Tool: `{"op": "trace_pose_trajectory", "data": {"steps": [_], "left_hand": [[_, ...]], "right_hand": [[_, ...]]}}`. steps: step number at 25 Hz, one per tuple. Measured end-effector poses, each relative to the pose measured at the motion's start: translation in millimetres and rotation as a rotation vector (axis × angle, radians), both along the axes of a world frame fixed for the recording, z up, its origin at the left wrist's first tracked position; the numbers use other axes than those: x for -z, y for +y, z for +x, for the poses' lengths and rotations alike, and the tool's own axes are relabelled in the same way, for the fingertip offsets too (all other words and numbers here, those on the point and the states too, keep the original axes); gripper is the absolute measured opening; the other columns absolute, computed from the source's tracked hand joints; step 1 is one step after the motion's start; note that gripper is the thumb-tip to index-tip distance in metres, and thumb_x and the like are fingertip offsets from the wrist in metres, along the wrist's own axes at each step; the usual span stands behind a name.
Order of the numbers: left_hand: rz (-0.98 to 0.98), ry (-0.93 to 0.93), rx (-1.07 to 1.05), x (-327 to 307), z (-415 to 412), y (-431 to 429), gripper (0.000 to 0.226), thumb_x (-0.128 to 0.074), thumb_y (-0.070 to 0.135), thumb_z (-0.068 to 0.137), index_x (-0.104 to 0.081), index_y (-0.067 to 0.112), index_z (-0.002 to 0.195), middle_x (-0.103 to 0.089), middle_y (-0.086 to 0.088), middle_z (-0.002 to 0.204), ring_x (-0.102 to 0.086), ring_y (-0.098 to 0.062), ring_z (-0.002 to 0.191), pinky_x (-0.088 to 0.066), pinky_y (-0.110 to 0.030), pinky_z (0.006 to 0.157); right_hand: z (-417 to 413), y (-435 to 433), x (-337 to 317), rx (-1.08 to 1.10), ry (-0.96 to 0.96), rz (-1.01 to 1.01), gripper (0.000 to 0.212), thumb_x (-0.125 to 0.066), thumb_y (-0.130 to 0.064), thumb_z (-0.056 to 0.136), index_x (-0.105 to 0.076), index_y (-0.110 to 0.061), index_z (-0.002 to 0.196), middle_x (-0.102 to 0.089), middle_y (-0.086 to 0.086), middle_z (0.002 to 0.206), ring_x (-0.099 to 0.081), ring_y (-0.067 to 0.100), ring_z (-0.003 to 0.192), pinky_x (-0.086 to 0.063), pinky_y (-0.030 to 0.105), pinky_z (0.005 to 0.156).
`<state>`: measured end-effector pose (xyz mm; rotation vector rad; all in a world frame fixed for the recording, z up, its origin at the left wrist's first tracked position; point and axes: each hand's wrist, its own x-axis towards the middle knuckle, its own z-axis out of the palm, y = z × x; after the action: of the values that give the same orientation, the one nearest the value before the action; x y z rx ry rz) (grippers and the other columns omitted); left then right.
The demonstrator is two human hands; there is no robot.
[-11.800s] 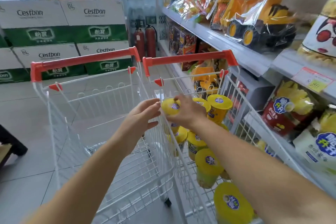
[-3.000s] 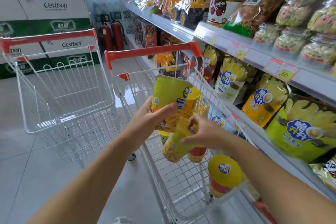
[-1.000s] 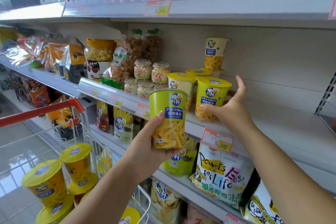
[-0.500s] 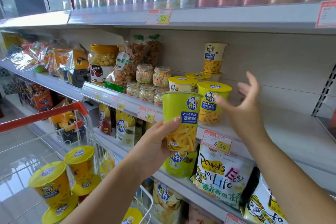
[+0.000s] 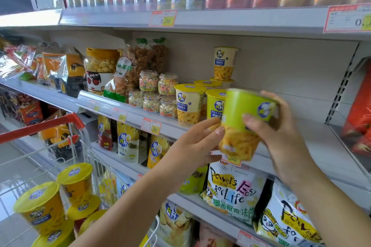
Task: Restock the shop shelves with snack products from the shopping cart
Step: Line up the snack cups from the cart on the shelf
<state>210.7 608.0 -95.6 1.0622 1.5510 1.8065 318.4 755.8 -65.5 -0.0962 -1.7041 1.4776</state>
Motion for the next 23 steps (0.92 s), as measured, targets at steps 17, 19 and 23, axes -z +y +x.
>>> {"op": "trace_pose_trajectory", "data": {"steps": [17,19,23], "left_hand": [[-0.013,-0.174,-0.213,26,-27,-28,0.055,-0.070,0.036,0.071,-0.064,0.026,0.125,-0.071,-0.002,0.116,-0.072,-0.016,0.101,-0.060,-0.032,0.079],[-0.023,-0.179,-0.234,28,-30,-33,0.055,-0.070,0.036,0.070,-0.064,0.026,0.124,-0.072,-0.002,0.116,-0.072,-0.017,0.101,-0.061,-0.034,0.081],[-0.058,-0.178,-0.297,32,-36,-43,0.049,-0.069,0.034,0.077,-0.064,0.027,0.125,-0.071,-0.002,0.117,-0.072,-0.017,0.101,-0.060,-0.040,0.088]], "right_hand": [[-79,116,2,0.206,-0.529,0.219,0.096,-0.078,-0.003,0.077,-0.017,-0.036,0.143,-0.057,0.004,0.111,-0.061,0.032,0.105,-0.054,0.056,0.086],[-90,116,1,0.158,-0.508,0.194,0.101,-0.074,0.002,0.079,-0.013,-0.038,0.148,-0.054,0.006,0.119,-0.060,0.033,0.109,-0.053,0.056,0.089],[-102,115,4,0.082,-0.524,0.167,0.109,-0.068,0.010,0.081,-0.001,-0.038,0.153,-0.046,0.010,0.139,-0.060,0.030,0.107,-0.053,0.054,0.089]]}}
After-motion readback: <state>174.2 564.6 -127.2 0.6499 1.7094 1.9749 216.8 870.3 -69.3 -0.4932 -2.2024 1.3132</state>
